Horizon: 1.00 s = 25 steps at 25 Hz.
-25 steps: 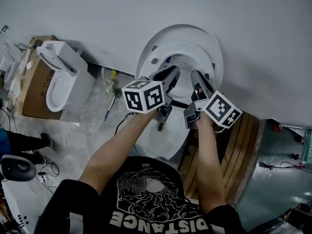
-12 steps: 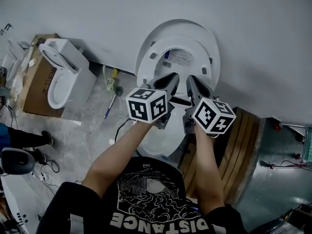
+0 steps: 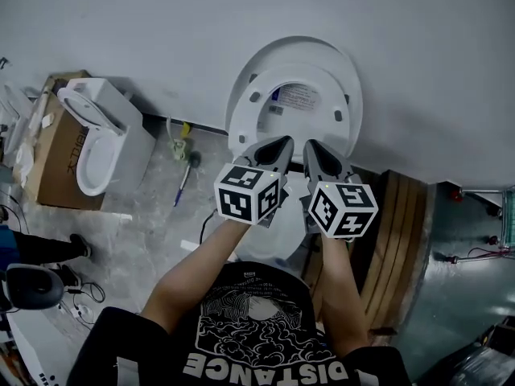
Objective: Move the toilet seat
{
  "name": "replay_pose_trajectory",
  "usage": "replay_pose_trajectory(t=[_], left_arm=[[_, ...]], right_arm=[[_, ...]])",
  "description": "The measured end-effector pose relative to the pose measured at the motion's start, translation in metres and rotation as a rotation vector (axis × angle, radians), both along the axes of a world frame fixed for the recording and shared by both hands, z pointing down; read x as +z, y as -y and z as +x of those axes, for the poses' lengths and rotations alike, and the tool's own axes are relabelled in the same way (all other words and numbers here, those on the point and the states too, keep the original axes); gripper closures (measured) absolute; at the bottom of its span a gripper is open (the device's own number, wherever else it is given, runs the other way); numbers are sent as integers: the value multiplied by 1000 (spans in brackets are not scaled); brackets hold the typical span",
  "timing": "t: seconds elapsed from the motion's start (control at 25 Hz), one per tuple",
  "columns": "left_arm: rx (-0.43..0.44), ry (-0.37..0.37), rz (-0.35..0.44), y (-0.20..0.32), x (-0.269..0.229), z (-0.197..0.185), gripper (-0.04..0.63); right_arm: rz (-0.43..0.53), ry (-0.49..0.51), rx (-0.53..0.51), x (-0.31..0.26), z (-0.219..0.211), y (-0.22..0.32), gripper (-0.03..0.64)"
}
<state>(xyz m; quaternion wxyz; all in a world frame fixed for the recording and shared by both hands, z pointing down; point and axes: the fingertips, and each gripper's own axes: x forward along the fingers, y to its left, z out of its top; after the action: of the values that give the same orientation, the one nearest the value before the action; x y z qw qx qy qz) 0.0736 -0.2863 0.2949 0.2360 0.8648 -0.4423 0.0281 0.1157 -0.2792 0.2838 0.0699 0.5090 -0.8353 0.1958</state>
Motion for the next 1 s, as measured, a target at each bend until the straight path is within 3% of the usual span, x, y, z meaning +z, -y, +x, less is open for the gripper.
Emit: replay_pose_trajectory(t=[0.16,1.0], left_arm=[[26,44,9,-14,1,-12,583],[153,133,79,-75,-5,-40,583]], right_arm=[[9,-37,19,-1,-15,-16,594],[48,-125,126,-13,-57,-83,598]])
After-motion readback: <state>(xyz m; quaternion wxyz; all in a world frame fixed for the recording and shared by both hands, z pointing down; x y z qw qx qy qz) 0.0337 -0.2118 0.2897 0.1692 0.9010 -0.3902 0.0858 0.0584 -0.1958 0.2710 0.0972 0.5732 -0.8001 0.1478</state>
